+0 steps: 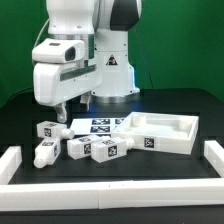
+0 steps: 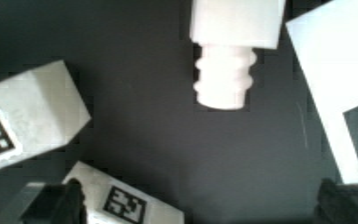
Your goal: Assemble one leg
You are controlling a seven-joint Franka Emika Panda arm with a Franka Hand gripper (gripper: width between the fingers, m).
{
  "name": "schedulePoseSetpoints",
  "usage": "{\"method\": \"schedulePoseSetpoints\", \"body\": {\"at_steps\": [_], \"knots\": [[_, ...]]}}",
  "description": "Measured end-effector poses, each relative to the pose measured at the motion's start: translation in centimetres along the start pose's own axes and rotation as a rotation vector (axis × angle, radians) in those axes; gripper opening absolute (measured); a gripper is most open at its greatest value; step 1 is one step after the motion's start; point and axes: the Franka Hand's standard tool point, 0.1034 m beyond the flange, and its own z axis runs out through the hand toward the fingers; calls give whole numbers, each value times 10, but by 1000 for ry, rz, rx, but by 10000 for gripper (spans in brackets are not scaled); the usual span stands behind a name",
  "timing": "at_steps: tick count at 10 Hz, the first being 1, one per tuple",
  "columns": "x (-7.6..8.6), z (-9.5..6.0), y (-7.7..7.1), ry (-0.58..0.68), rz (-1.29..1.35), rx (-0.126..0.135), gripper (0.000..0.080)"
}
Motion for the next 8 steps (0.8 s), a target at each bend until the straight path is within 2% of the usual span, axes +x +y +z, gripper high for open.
{"method": "schedulePoseSetpoints", "body": {"at_steps": [2, 3, 4, 5, 6, 8], "knots": [[3, -1, 2, 0, -22, -4, 649], [18, -6, 11, 6, -107, -26, 649], [41, -13, 21, 15, -172, -49, 649], [70, -19, 27, 22, -174, -63, 649], [91, -21, 30, 28, -189, -75, 649], [81, -18, 29, 23, -188, -68, 649]]}}
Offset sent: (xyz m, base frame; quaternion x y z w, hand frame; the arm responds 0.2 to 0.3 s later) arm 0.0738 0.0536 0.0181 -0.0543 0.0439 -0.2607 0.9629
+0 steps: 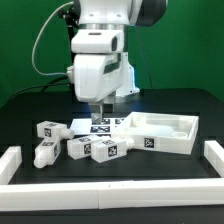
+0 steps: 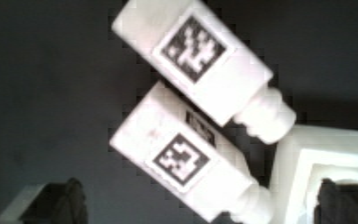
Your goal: Assemble one leg
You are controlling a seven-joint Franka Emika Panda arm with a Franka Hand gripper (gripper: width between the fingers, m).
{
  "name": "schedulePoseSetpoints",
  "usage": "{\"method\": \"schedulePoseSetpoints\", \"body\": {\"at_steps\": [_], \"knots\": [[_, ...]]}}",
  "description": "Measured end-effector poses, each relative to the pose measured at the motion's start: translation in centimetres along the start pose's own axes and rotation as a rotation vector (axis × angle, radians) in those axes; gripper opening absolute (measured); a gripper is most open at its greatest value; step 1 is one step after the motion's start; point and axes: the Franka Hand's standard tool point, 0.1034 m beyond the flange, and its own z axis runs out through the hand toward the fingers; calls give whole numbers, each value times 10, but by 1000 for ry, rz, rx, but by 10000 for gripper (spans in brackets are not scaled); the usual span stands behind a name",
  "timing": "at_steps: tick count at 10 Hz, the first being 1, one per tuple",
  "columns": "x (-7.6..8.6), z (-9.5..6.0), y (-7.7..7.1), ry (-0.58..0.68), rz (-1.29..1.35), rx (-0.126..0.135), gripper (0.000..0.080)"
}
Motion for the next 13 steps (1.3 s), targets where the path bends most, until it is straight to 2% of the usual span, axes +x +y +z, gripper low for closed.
{"method": "schedulePoseSetpoints", "body": {"at_steps": [3, 4, 6, 7, 8, 12, 13], "knots": [[0, 1, 0, 0, -23, -2, 649], [1, 3, 4, 5, -77, -16, 649], [21, 19, 16, 15, -132, -18, 649], [24, 32, 22, 17, -184, -11, 649], [23, 33, 24, 17, -169, -11, 649], [24, 34, 22, 17, -168, -8, 649], [28, 38, 18, 21, -163, -9, 649]]}}
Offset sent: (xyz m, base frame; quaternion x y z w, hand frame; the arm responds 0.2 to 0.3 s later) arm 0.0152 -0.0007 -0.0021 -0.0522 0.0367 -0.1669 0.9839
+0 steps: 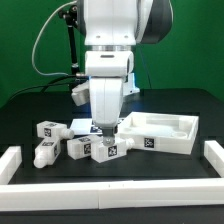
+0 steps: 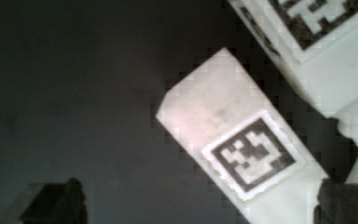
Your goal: Assemble one leg
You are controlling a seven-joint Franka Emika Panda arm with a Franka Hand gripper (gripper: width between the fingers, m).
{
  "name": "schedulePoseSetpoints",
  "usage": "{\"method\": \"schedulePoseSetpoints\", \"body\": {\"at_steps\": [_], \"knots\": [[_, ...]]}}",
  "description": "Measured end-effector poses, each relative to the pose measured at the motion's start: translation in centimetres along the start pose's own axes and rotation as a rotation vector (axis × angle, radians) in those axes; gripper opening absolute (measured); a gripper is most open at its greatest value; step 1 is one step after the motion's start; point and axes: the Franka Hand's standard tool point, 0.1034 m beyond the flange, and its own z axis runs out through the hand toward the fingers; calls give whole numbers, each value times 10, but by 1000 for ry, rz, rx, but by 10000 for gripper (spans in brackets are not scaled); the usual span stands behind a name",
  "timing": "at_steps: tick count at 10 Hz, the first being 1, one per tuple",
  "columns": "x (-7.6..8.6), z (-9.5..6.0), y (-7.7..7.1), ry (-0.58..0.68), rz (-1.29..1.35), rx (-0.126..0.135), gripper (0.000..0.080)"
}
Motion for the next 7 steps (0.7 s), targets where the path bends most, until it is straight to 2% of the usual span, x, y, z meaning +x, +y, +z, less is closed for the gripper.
{"method": "schedulePoseSetpoints", "body": {"at_steps": [1, 2, 4, 7], "knots": [[4, 4, -7, 6, -9, -7, 649], [1, 7, -14, 6, -9, -1, 649], [-5, 10, -19, 6, 4, 2, 649], [-5, 17, -23, 6, 11, 15, 649]]}}
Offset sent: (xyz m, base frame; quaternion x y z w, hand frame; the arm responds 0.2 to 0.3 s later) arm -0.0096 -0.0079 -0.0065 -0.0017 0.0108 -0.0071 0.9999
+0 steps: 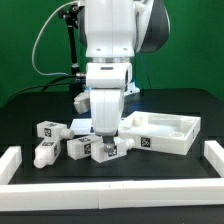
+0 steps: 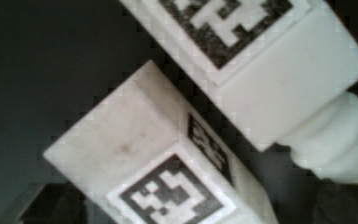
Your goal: Assemble one leg
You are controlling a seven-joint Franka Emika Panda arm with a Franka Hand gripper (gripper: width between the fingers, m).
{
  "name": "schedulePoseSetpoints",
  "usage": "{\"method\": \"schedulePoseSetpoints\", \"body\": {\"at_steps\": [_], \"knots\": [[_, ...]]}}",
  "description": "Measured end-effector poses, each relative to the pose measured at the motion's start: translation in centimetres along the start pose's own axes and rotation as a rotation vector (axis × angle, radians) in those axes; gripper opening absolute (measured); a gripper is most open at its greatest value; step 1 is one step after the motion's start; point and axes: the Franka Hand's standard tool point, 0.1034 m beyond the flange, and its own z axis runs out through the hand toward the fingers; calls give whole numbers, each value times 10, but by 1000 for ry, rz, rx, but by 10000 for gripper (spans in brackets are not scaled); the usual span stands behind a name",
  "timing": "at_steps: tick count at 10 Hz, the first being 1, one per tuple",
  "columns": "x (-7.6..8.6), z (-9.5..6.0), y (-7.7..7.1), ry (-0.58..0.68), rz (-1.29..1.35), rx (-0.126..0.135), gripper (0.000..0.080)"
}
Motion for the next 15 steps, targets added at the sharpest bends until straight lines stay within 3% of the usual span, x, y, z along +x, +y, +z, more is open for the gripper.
{"method": "schedulePoseSetpoints", "body": {"at_steps": [4, 6, 8, 11, 12, 13, 14, 15], "knots": [[15, 6, 5, 7, 29, -3, 649], [13, 6, 5, 7, 32, -2, 637], [13, 6, 5, 7, 32, -2, 287], [13, 6, 6, 6, 32, 0, 285], [6, -1, 7, -19, -19, 91, 285], [8, -24, 30, -25, -37, 50, 285], [5, -39, 23, -19, -40, 6, 285], [-5, -45, 0, -16, -26, 0, 285]]}}
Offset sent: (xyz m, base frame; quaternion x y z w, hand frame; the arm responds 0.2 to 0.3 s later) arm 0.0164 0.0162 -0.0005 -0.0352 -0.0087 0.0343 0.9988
